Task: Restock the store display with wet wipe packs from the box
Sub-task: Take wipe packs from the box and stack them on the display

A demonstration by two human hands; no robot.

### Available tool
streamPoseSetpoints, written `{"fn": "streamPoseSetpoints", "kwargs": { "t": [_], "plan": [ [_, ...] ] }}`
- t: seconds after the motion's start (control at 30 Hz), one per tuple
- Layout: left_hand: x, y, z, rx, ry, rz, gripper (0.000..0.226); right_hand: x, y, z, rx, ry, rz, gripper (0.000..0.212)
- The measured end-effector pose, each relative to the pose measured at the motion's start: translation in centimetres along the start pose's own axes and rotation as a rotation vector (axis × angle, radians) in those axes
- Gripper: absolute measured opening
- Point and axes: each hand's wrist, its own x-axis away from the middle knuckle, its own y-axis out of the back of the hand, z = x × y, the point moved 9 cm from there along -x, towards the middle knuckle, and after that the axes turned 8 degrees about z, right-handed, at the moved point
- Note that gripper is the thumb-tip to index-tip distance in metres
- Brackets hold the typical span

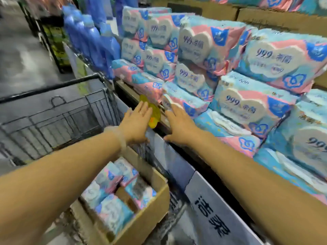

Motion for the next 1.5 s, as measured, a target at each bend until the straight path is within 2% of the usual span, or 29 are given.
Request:
{"fn": "streamPoseSetpoints", "kwargs": {
  "t": [0.1,0.17,0.3,0.47,0.53,0.6,0.77,0.83,0.9,0.97,1.03,1.1,1.17,1.2,1.3,1.37,1.43,1.5],
  "plan": [
    [2.3,-6.7,5.5,-0.032,0.108,0.157,0.101,-3.2,-7.8,3.7,0.032,0.041,0.198,0.084],
    [3.9,-10.9,9.5,-0.022,0.180,0.237,0.106,-5.5,-12.7,6.2,0.008,0.050,0.303,0.083],
    [5.6,-17.8,18.3,0.051,0.270,0.344,0.108,-9.3,-21.0,10.8,-0.109,0.040,0.409,0.081],
    [3.7,-25.8,27.1,0.160,0.302,0.509,0.083,-12.5,-30.8,13.7,-0.342,-0.141,0.568,0.069],
    [2.6,-29.2,29.1,0.203,0.307,0.587,0.082,-13.4,-34.9,14.4,-0.436,-0.243,0.644,0.080],
    [1.2,-32.6,30.4,0.276,0.304,0.639,0.088,-14.6,-38.2,14.6,-0.547,-0.344,0.654,0.084],
    [-2.8,-39.8,32.1,0.524,0.350,0.689,0.092,-17.0,-46.3,14.7,-1.031,-0.602,0.593,0.068],
    [-4.5,-42.3,32.4,0.645,0.388,0.693,0.094,-17.7,-50.0,14.2,-1.210,-0.730,0.506,0.092],
    [-5.8,-44.7,32.4,0.761,0.412,0.706,0.081,-17.9,-55.5,13.8,-1.376,-0.799,0.467,0.108],
    [-6.5,-46.6,31.4,0.854,0.380,0.773,0.051,-18.6,-54.5,14.7,-1.441,-0.843,0.480,0.098],
    [-7.0,-47.5,30.8,0.896,0.380,0.792,0.023,-19.3,-53.5,15.5,-1.479,-0.861,0.487,0.077],
    [-7.4,-47.8,30.7,0.924,0.374,0.774,0.036,-20.0,-53.3,15.3,-1.542,-0.886,0.371,0.077],
    [-7.6,-47.3,31.0,0.937,0.352,0.724,0.075,-20.1,-52.2,15.0,-1.544,-0.913,0.274,0.082],
    [-7.5,-47.3,31.4,0.988,0.369,0.701,0.085,-20.0,-52.1,14.7,-1.552,-0.938,0.256,0.086],
    [-6.9,-45.5,30.4,1.159,0.297,0.661,0.075,-19.7,-50.1,13.4,-1.578,-0.958,0.198,0.095],
    [-6.6,-43.6,28.9,1.226,0.209,0.626,0.074,-20.0,-48.2,12.1,-1.585,-0.873,0.162,0.106],
    [-5.7,-41.8,27.4,1.270,0.187,0.597,0.071,-19.9,-45.3,10.6,-1.542,-0.820,0.161,0.093],
    [-4.4,-40.1,26.1,1.321,0.211,0.570,0.074,-18.9,-42.0,9.3,-1.476,-0.755,0.167,0.068]
  ]
}}
